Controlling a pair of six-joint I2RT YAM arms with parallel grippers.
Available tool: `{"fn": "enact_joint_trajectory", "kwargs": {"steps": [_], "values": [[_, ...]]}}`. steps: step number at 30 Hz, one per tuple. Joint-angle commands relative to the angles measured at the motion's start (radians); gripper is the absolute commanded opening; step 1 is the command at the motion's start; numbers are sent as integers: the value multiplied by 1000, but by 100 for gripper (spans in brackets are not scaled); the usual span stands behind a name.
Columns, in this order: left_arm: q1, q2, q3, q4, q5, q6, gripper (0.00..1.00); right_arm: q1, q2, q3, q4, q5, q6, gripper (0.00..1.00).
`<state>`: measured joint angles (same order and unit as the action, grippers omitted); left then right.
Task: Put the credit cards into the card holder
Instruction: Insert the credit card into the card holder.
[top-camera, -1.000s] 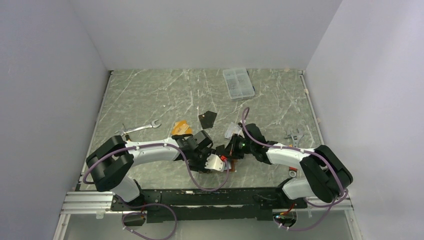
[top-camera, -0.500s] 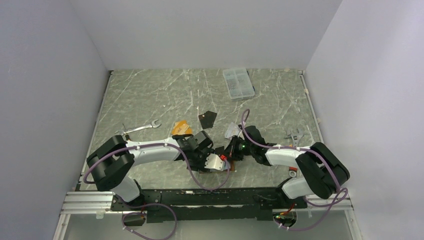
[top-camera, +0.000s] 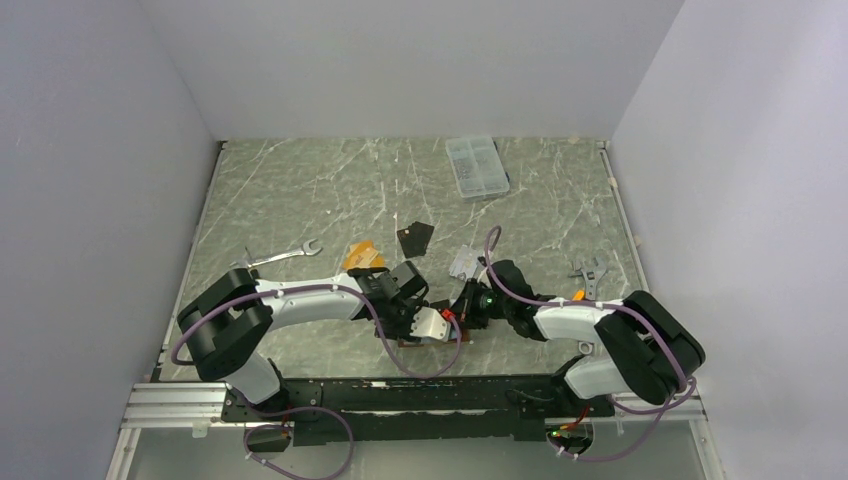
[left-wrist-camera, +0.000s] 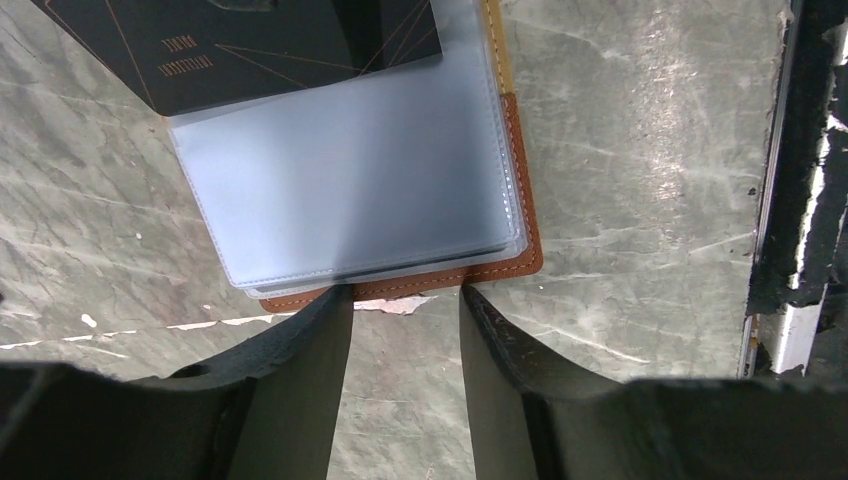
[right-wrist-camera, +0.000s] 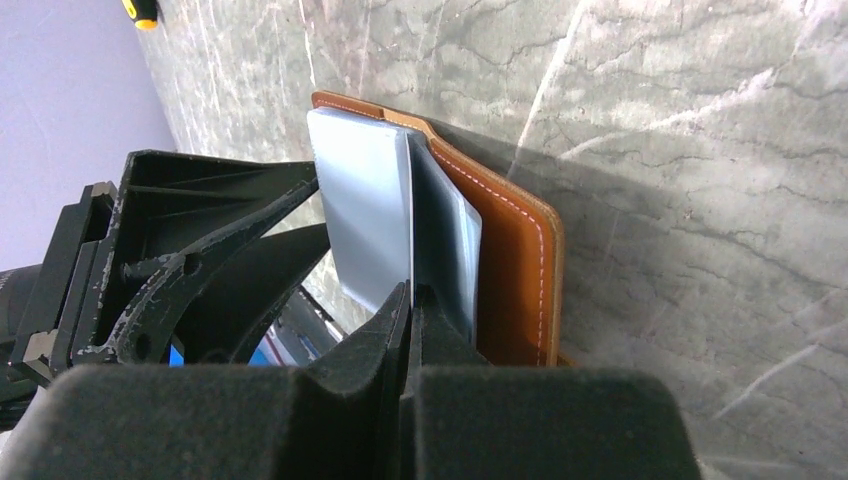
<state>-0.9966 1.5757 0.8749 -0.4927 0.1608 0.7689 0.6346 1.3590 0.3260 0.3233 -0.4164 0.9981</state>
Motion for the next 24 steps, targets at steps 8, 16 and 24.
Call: {"fn": "enact_joint_trajectory", "kwargs": {"steps": [8,16,24], "values": [[-4,21,37,-2,8,3,43,16,42,-21,49,0,11,0],[-3,21,27,-1,8,8,39,21,56,-29,29,-18,3,0],[-4,18,29,-3,6,9,36,22,-11,-33,-97,14,-20,0]]}}
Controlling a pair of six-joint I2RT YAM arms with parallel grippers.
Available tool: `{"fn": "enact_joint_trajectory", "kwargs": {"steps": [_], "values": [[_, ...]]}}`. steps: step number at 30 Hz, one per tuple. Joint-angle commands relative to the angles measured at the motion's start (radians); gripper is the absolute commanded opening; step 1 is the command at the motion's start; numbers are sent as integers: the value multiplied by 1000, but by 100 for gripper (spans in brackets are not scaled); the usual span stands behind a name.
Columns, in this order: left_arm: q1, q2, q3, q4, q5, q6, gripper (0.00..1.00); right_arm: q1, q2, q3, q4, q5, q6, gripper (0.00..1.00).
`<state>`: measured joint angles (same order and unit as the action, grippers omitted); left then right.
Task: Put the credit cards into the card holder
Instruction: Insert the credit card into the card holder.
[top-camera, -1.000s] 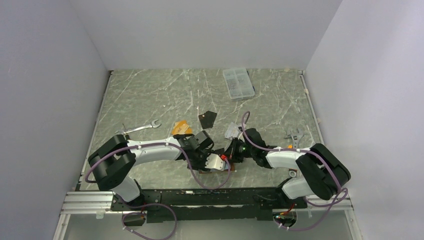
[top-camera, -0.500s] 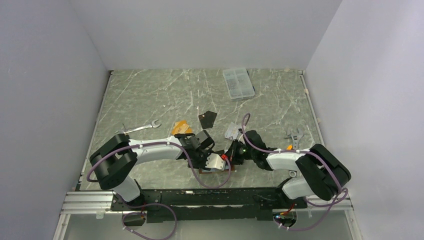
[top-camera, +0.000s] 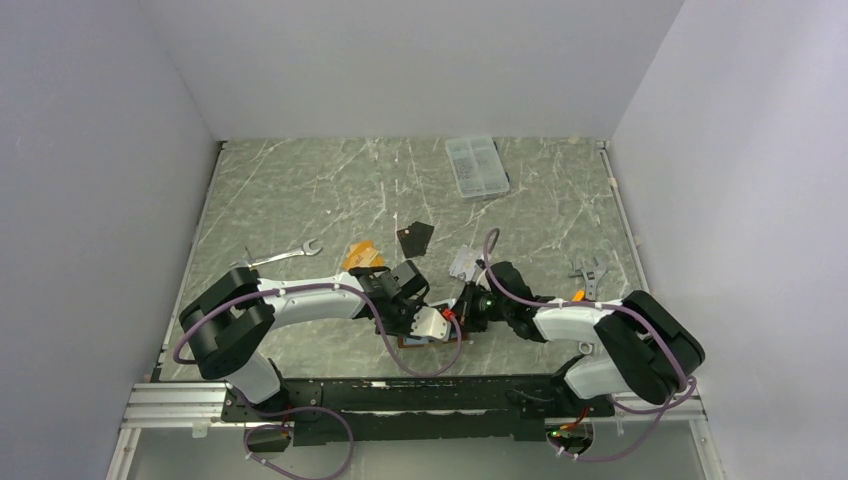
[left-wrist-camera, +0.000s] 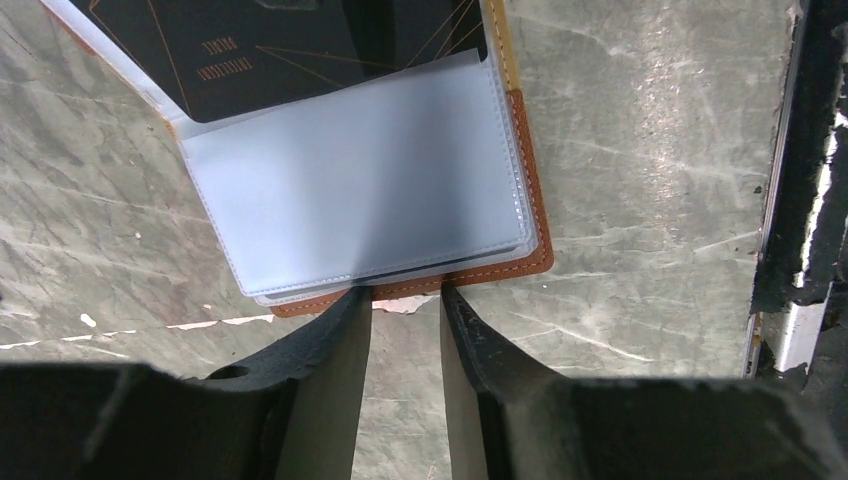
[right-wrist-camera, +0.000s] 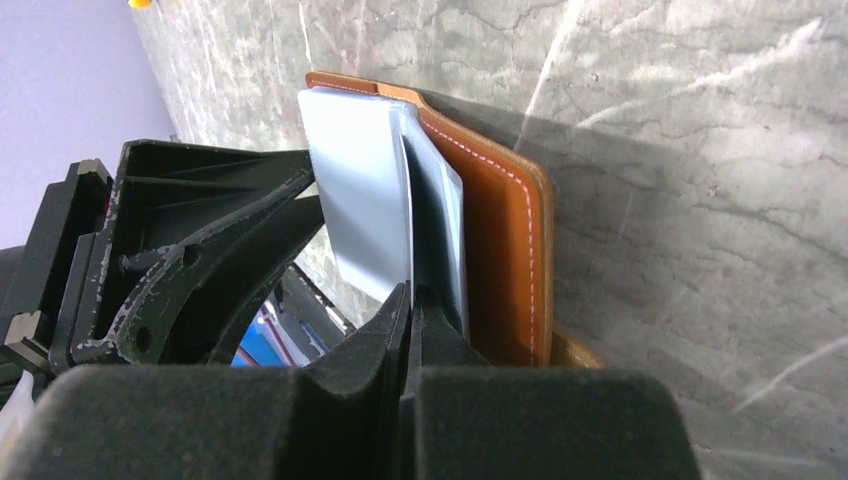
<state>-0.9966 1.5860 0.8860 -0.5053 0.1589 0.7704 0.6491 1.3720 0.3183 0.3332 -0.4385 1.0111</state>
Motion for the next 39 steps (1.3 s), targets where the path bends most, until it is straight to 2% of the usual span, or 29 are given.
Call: {"fn": "enact_joint_trajectory", "kwargs": {"steps": [1,25,39], "values": [[-4,7,18,11,8,8,36,7,-20,-28,-102,34,-33,0],[-4,17,23,12,13,17,30,15,162,90,-20,18,-76,0],[-4,19,22,17,8,21,29,15,152,50,115,-61,-83,0]]}}
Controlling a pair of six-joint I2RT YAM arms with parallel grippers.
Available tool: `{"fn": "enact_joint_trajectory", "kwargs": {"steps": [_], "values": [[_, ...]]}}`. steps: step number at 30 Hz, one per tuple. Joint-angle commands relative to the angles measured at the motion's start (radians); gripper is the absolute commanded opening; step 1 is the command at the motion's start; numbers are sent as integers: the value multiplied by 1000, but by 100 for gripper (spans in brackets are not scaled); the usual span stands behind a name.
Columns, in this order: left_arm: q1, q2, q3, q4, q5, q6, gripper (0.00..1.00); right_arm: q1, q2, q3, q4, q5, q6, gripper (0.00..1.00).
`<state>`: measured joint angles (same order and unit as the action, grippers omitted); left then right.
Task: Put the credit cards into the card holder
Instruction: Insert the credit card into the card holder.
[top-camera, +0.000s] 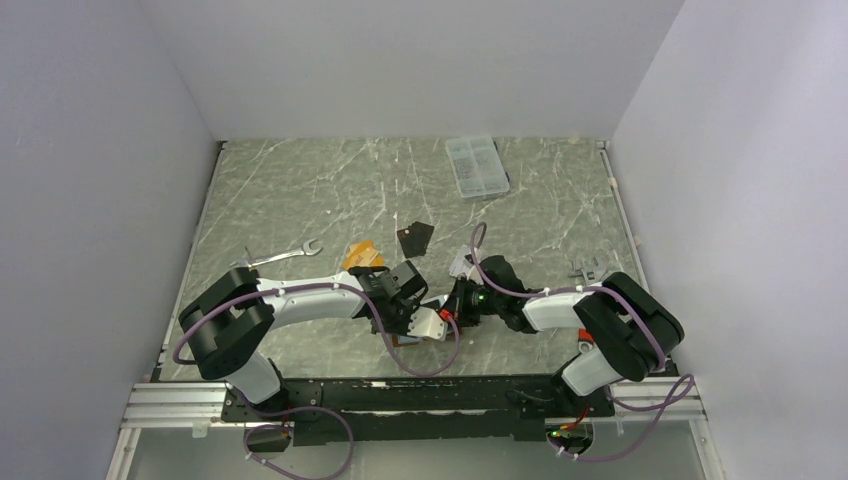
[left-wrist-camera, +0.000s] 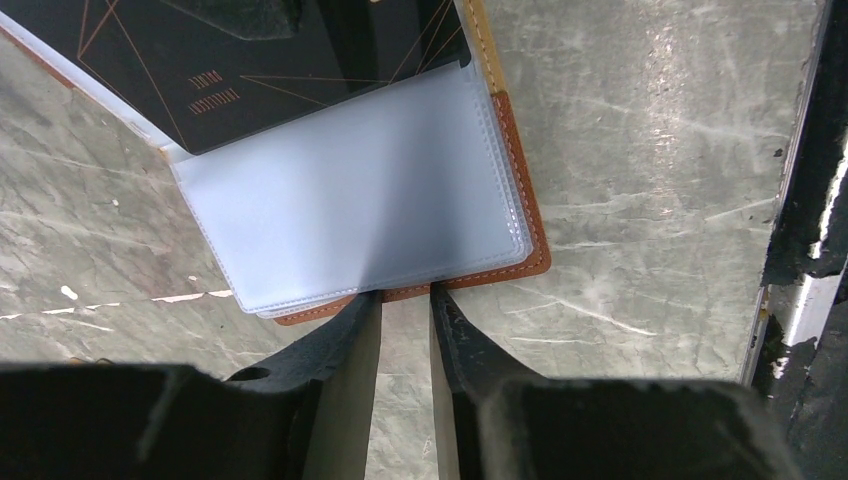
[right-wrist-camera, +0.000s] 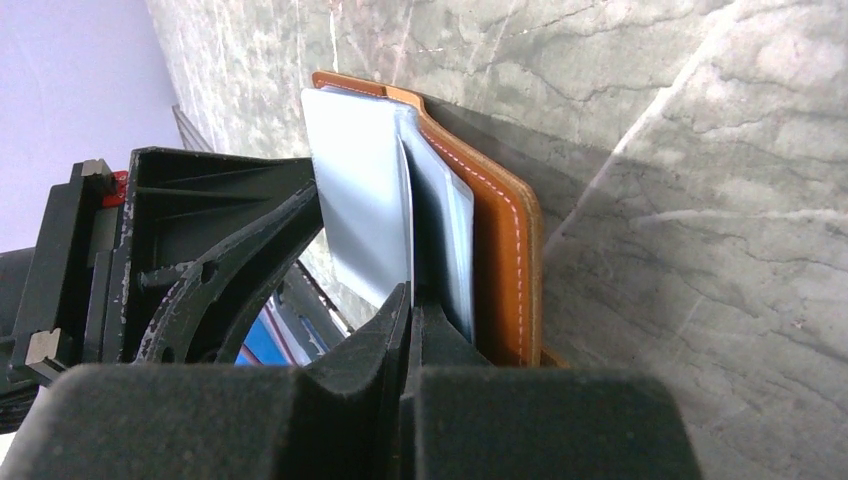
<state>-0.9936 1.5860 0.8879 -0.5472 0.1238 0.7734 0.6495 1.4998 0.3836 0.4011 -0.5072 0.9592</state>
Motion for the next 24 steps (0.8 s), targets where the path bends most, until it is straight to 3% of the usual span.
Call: {"fn": "enact_joint_trajectory", "kwargs": {"steps": [1,24], "values": [[-7,19,21,57,43,16,29,15,30,-11,50,2,-32,0],[-7,20,24,55,40,25,29,0,97,54,108,-50,-79,0]]}}
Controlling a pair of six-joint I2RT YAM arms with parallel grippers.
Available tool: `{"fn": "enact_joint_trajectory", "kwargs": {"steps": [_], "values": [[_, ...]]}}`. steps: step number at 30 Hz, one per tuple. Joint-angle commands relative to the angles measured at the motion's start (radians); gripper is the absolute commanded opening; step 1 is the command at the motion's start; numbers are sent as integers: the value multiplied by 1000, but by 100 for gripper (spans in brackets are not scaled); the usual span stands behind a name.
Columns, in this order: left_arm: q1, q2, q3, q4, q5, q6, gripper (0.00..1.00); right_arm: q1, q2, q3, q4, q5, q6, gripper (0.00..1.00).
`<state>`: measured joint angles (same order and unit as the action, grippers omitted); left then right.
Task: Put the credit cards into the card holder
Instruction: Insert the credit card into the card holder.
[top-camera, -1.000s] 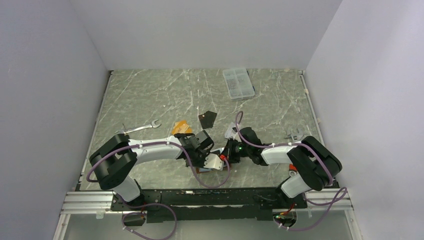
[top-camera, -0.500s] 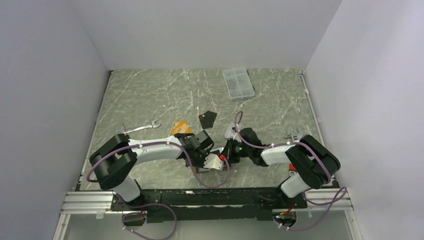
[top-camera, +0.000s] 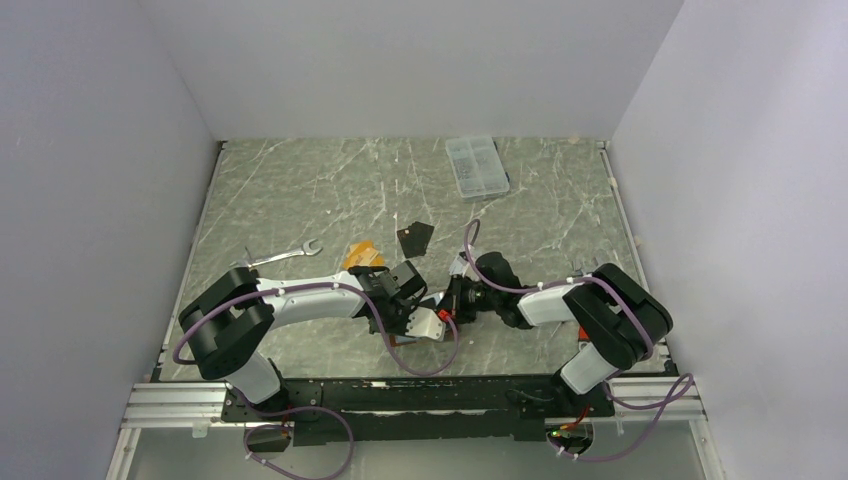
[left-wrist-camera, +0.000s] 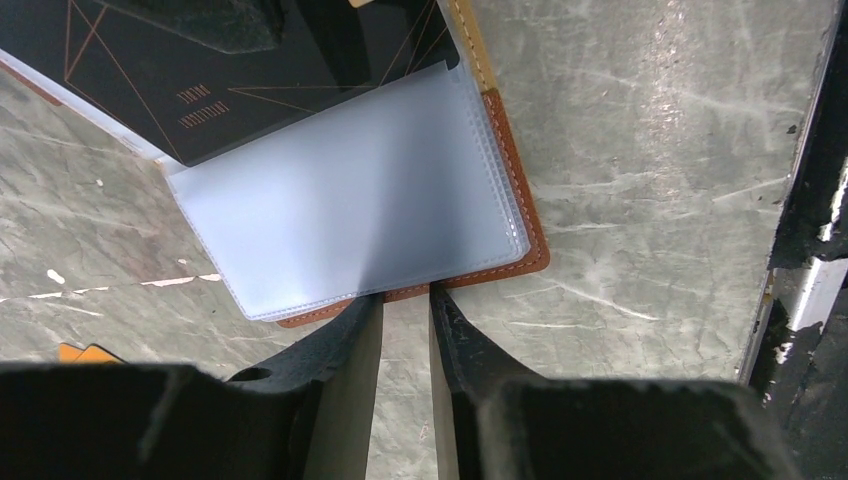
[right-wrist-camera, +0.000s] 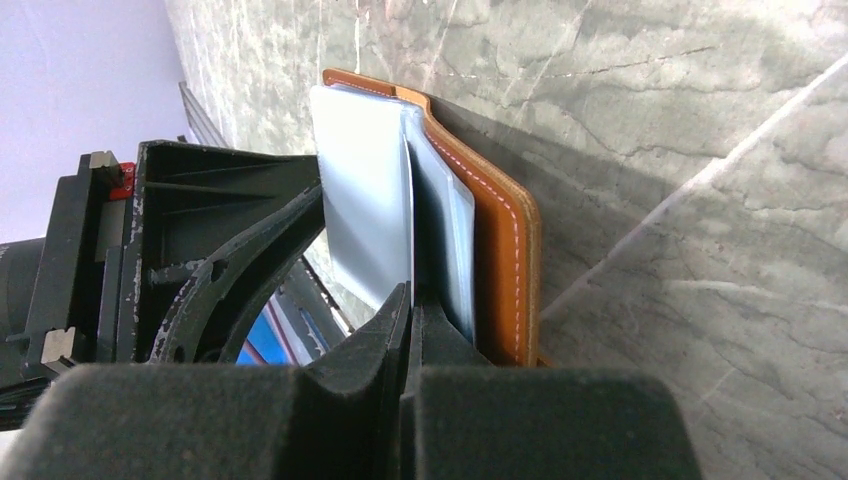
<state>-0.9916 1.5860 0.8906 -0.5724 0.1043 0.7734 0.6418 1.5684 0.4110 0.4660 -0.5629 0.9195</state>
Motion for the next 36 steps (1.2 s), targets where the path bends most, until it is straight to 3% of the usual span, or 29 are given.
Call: {"fn": "enact_joint_trajectory", "kwargs": {"steps": [1,12,18,25,32,36], "values": [[-9,20,21,79,61,24,29,5,26,25,47,7,-38,0],[-9,25,19,74,61,28,28,-6,20,3,205,-9,16,0],[-9,20,16,70,57,29,28,-5,50,-3,202,-16,24,0],[-9,14,15,72,55,31,28,-3,46,-30,69,27,-28,0],[-8,11,16,78,51,30,27,5,5,43,-176,116,-137,2],[-5,11,21,81,52,29,27,14,25,72,-191,103,-154,3]]}}
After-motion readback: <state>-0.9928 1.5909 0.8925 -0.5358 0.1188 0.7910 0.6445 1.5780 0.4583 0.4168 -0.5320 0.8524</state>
